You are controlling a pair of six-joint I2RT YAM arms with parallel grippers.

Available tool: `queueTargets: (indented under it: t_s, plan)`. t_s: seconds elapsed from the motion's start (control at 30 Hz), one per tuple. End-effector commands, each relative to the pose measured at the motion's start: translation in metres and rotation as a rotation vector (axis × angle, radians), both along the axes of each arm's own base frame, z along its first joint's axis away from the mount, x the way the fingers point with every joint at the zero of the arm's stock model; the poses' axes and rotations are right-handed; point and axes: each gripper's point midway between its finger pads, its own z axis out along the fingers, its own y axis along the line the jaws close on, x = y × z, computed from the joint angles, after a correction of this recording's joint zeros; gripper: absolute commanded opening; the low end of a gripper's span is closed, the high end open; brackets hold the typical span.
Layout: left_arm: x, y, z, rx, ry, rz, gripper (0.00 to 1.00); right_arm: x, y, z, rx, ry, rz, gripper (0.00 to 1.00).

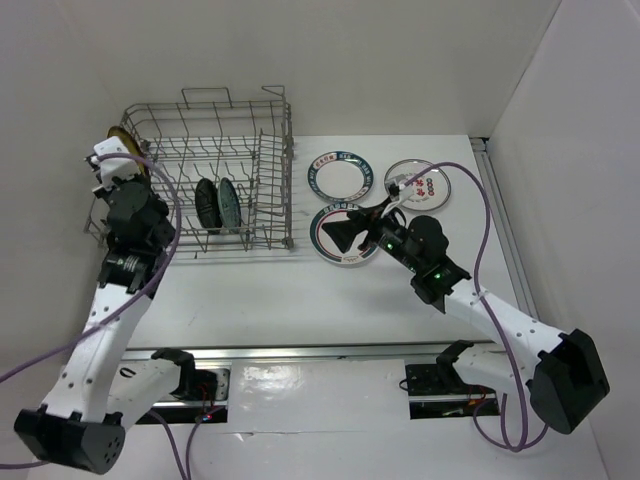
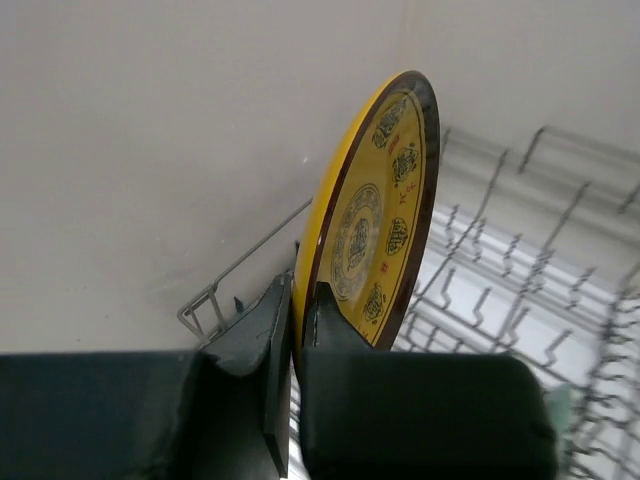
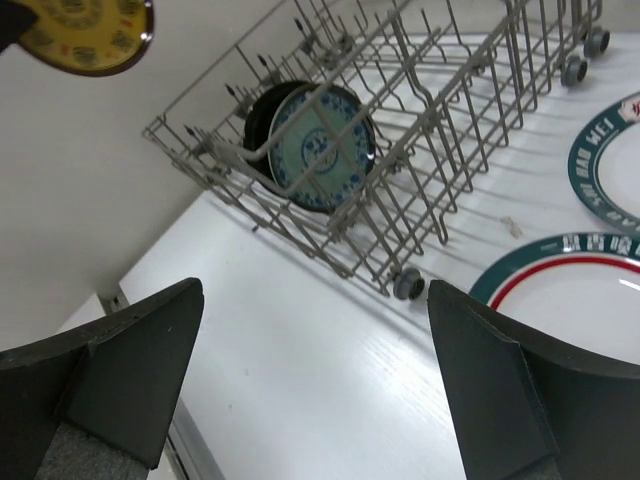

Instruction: Load the plates into the dish rack

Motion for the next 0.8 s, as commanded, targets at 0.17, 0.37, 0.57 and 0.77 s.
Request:
queueTargets:
  t_s: [0.17, 0.37, 0.57, 0.77]
  plan:
    - [0.054, 0.022, -0.008, -0.018, -0.109, -0.013, 0.0, -0.017, -0.011, -0.005, -0.078, -0.029, 0.035, 1.0]
    - [0.079, 0.015, -0.037, -0.091, -0.053, -0.127, 0.0, -0.016, -0.008, -0.011, -0.074, -0.017, 0.045, 1.0]
    - [0.086, 0.003, -0.066, -0.069, -0.002, -0.209, 0.0, -0.014, -0.002, -0.017, -0.079, -0.008, 0.066, 1.0]
    - [0.08, 0.011, -0.095, -0.032, 0.014, -0.15, 0.0, -0.017, -0.003, -0.016, -0.079, -0.009, 0.076, 1.0]
